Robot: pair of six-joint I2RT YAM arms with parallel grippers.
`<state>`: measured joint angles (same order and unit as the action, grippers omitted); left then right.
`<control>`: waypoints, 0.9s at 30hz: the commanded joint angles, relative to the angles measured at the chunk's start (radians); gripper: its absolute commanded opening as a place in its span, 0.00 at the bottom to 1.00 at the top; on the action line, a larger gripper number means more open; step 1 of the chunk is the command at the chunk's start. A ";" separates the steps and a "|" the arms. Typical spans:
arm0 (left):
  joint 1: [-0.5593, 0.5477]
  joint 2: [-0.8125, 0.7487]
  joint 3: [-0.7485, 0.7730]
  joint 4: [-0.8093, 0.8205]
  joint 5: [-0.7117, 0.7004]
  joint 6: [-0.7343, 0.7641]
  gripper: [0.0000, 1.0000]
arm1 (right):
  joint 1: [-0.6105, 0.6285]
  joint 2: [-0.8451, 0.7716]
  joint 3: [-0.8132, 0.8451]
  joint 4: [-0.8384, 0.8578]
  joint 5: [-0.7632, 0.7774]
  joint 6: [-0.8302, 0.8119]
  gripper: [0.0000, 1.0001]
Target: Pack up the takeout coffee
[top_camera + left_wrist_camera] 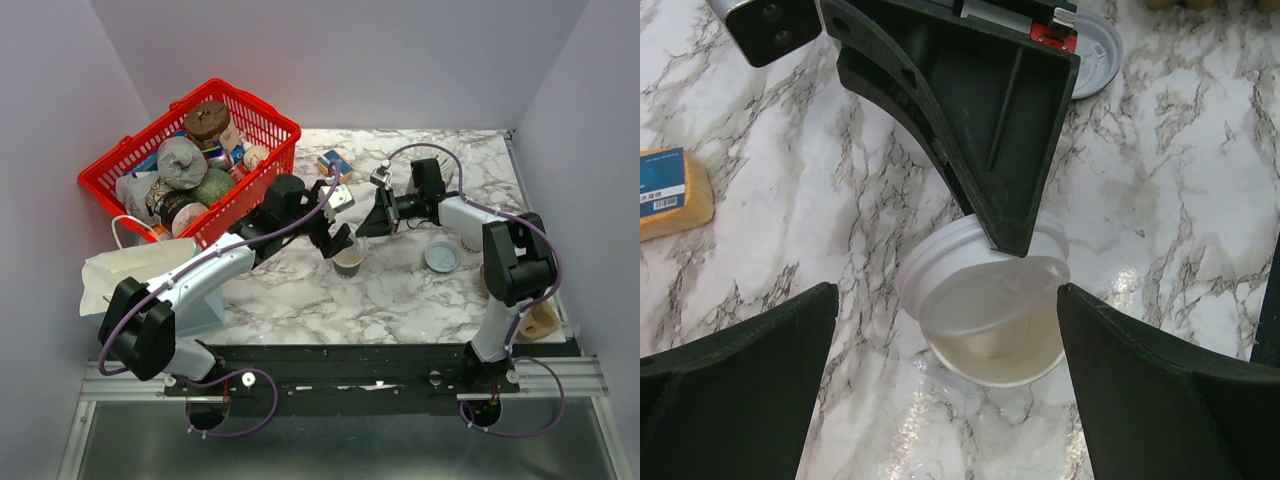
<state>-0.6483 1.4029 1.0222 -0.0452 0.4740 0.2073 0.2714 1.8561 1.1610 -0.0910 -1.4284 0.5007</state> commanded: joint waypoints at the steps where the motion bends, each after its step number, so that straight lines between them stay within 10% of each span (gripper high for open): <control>1: -0.008 0.008 -0.013 0.027 0.040 -0.006 0.98 | -0.015 -0.015 -0.011 -0.018 0.039 -0.016 0.35; 27: -0.013 0.033 -0.028 0.084 0.048 -0.048 0.98 | -0.027 -0.012 0.020 -0.127 0.108 -0.094 0.47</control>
<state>-0.6533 1.4254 1.0069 -0.0223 0.4915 0.1741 0.2588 1.8561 1.1614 -0.1864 -1.3388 0.4248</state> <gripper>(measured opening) 0.979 0.473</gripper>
